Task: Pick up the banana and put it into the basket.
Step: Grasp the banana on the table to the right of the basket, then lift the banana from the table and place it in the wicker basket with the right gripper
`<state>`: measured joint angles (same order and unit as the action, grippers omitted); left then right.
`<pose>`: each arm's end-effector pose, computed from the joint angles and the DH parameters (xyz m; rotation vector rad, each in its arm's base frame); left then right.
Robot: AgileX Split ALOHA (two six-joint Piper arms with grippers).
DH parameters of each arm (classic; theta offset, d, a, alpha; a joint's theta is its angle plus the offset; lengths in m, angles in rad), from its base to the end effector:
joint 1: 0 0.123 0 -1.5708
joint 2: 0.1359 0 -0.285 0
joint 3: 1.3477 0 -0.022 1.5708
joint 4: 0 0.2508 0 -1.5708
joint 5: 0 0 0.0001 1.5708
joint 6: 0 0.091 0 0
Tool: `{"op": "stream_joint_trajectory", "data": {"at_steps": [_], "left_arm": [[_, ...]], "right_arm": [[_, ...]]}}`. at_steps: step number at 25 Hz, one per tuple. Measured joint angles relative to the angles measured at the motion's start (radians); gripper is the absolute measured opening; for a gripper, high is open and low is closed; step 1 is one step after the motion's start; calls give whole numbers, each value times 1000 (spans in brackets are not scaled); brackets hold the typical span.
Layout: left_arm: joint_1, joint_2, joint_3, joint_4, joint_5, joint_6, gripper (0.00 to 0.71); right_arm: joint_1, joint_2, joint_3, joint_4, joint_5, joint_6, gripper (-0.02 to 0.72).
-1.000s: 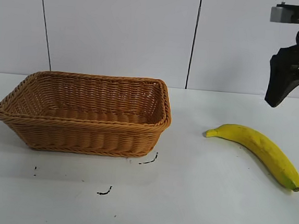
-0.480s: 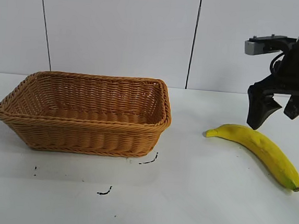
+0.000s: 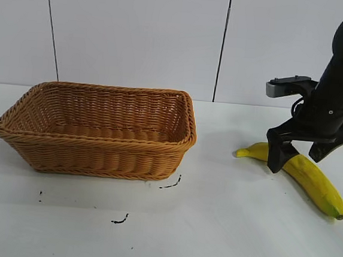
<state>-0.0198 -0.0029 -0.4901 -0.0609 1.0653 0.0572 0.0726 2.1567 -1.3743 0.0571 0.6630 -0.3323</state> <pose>-0.0045 -0.0048 0.2743 0.0818 2.0531 -0.0499 0.4128 0.0332 0.1043 -0.5290 2.8774 0.0175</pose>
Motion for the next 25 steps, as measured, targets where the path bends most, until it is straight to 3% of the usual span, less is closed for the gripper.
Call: {"op": "stream_joint_trajectory", "data": {"at_steps": [3,6,10,13,17,25], "left_arm": [[0,0,0,0,0,0,695],[0,0,0,0,0,0,695],[0,0,0,0,0,0,695],[0,0,0,0,0,0,695],[0,0,0,0,0,0,695],[0,0,0,0,0,0,695]], "right_arm": [[0,4,0,0,0,3,691],[0,4,-1,-3,0,10,599],[0,4,-1,-32,3,61,309],[0,1,-3,-46,15,81,318],[0,-20,-49,-67,87,83,318],[0,-86,-297,-57,386,85,318]]}}
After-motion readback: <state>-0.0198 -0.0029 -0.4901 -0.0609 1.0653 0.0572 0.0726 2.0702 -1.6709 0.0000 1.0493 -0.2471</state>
